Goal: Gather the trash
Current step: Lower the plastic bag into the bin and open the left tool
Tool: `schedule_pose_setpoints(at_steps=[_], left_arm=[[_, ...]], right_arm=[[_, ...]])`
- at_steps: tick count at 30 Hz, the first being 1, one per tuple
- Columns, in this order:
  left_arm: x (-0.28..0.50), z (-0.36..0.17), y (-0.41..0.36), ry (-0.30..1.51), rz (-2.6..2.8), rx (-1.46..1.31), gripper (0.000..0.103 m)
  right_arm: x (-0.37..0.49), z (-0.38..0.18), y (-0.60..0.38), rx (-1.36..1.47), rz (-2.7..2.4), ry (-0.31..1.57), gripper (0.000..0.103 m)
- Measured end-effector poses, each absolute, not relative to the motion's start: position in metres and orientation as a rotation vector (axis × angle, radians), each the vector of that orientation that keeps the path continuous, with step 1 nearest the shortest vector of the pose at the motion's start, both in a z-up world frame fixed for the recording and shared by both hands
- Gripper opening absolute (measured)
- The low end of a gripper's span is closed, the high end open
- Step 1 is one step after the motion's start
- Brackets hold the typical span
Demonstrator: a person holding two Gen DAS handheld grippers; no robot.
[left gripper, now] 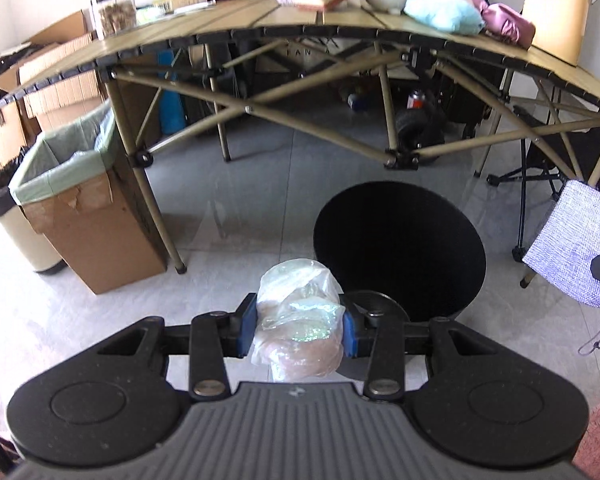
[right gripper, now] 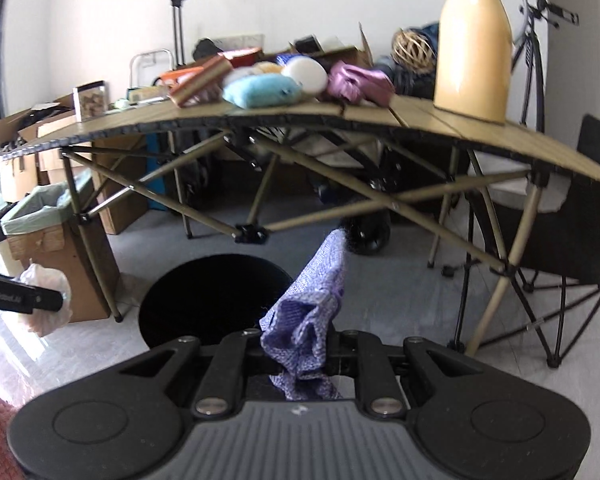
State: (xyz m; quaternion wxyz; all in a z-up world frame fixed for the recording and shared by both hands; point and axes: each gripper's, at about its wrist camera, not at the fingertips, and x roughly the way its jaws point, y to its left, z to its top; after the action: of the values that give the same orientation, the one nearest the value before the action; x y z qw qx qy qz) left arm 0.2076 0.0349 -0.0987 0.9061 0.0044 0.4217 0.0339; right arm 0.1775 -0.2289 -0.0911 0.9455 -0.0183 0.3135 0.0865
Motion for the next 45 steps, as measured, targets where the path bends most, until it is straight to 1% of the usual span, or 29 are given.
schedule_pose_setpoints(at_steps=[13,21,34,45], left_arm=[[0.234,-0.115,0.027,0.994,0.056,-0.002,0.041],[0.26,-0.118,0.007,1.038,0.03,0.0,0.041],[0.315,-0.122,-0.037,1.061,-0.006,-0.041,0.041],[0.349,-0.129,-0.06,1.09,0.011,-0.08,0.041]], right_arm=[[0.204,-0.107,-0.243,0.029,0.132,0.71,0.015],[0.226,-0.109,-0.25,0.071,0.094,0.721,0.015],[0.248,-0.114,-0.271,0.153,0.02,0.715,0.015],[0.256,-0.133,-0.286,0.189,-0.015,0.752,0.015]])
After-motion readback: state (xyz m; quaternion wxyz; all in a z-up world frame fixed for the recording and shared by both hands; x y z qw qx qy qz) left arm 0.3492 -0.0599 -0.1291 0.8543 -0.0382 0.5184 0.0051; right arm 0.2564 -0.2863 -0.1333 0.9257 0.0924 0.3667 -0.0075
